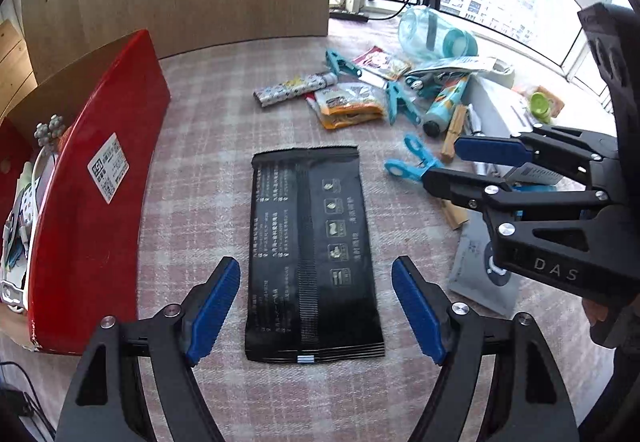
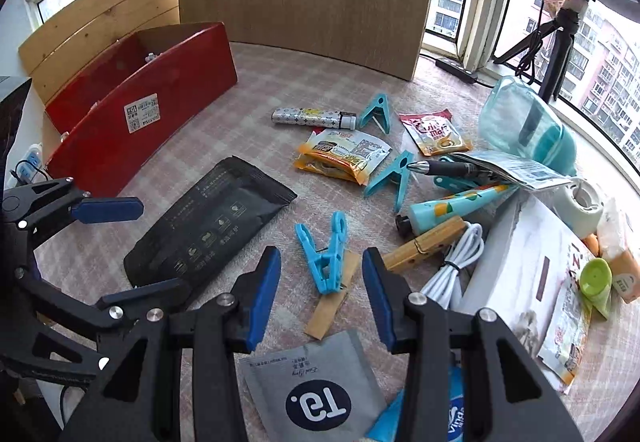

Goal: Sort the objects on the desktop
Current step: 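Close the right tool on the blue clothespin while the left tool lowers around the black pouch, then carry the black pouch with the left tool while the right tool carries the blue clothespin to the box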

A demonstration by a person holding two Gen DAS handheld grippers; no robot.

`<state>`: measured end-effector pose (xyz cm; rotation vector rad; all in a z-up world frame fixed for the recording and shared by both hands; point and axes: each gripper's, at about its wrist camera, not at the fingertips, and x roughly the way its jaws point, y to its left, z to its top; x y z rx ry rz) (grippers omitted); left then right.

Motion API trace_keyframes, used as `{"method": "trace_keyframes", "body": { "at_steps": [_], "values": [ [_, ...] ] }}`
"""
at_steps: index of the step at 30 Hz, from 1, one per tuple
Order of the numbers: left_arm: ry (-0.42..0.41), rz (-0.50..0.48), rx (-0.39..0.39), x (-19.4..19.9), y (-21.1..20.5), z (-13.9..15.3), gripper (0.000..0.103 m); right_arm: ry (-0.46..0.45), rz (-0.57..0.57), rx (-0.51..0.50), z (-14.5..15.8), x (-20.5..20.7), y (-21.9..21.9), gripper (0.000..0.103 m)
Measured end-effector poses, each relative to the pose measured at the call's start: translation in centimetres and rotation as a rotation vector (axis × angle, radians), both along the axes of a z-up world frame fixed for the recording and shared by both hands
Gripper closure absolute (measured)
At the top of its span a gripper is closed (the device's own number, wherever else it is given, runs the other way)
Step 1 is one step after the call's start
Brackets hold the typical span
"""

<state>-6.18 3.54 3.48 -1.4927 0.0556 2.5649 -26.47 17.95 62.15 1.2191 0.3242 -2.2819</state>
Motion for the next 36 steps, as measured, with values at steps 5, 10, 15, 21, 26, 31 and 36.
{"method": "trace_keyframes", "body": {
  "at_steps": [5, 10, 15, 21, 26, 31, 36],
  "values": [
    [0.001, -0.041, 0.0, 0.2, 0.7, -0.2, 0.026, -0.027, 0.02, 0.025, -0.5, -0.6, -0.3, 0.061],
    [-0.051, -0.037, -0.072, -0.7, 0.8, -2.2, 0.026, -0.047, 0.045, 0.036, -1.2, -0.9, -1.1, 0.061],
    [-0.063, -0.017, -0.064, -1.8, 0.1, -3.2, 0.02, -0.052, 0.064, 0.065, -1.8, -1.1, -2.1, 0.061],
    [-0.023, -0.038, -0.043, -1.2, -0.3, -3.2, 0.029, -0.063, 0.059, 0.026, -1.8, -1.2, -1.8, 0.082],
    [-0.024, -0.046, -0.005, -0.9, -1.1, -2.9, 0.034, -0.086, 0.043, -0.022, -1.7, -1.2, -1.2, 0.084],
    [-0.026, -0.043, 0.077, -0.3, -2.0, -2.4, 0.038, -0.108, 0.028, -0.071, -1.6, -1.3, -0.6, 0.084],
    [0.003, -0.027, 0.109, 0.1, -2.7, -1.2, 0.039, -0.102, 0.002, -0.148, -0.3, -0.9, 0.5, 0.084]
  ]
}}
